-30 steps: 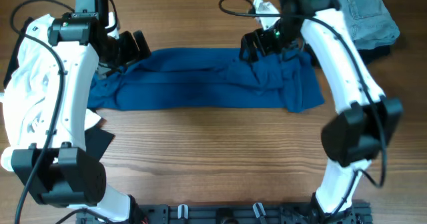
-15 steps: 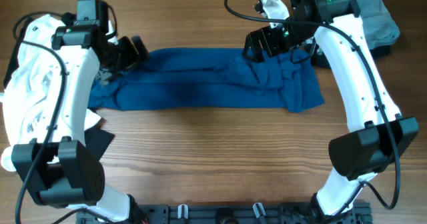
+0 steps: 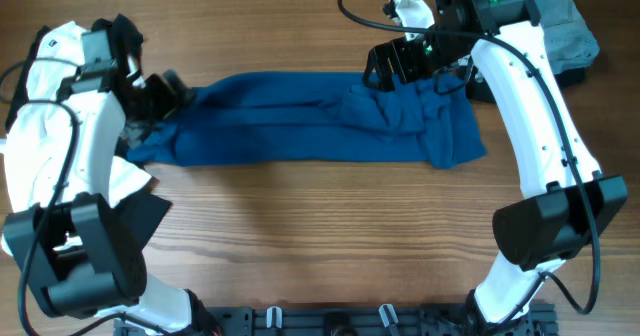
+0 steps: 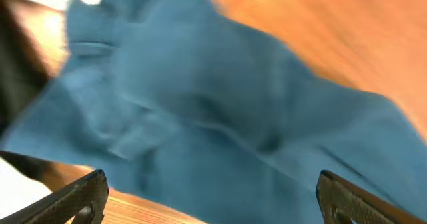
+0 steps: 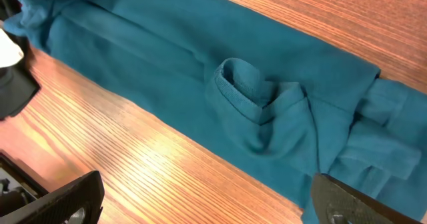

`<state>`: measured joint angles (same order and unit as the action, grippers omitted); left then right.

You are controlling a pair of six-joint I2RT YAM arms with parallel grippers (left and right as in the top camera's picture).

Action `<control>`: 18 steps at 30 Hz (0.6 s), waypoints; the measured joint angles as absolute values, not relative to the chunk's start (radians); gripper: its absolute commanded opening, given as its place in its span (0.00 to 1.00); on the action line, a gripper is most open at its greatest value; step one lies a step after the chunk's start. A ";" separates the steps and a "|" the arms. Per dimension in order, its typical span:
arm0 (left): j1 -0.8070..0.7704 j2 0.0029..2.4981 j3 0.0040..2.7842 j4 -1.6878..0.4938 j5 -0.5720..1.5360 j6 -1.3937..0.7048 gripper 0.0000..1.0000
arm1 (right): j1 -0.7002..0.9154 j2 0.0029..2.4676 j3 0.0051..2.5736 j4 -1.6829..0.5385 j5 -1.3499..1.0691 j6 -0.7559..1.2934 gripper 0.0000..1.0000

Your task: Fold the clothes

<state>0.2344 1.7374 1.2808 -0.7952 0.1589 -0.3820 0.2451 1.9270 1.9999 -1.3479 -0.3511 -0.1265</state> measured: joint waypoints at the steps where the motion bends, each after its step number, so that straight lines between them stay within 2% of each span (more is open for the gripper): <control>1: 0.258 1.737 1.261 -0.787 0.159 -0.361 1.00 | 0.245 1.927 2.000 -1.348 -0.351 -0.123 1.00; 11: 0.411 1.738 1.226 -0.757 0.190 -0.067 1.00 | 0.245 1.927 2.000 -1.345 -0.352 -0.112 1.00; 18: 0.431 1.752 1.150 -0.578 0.204 0.052 1.00 | 0.245 1.927 2.000 -1.345 -0.351 -0.112 1.00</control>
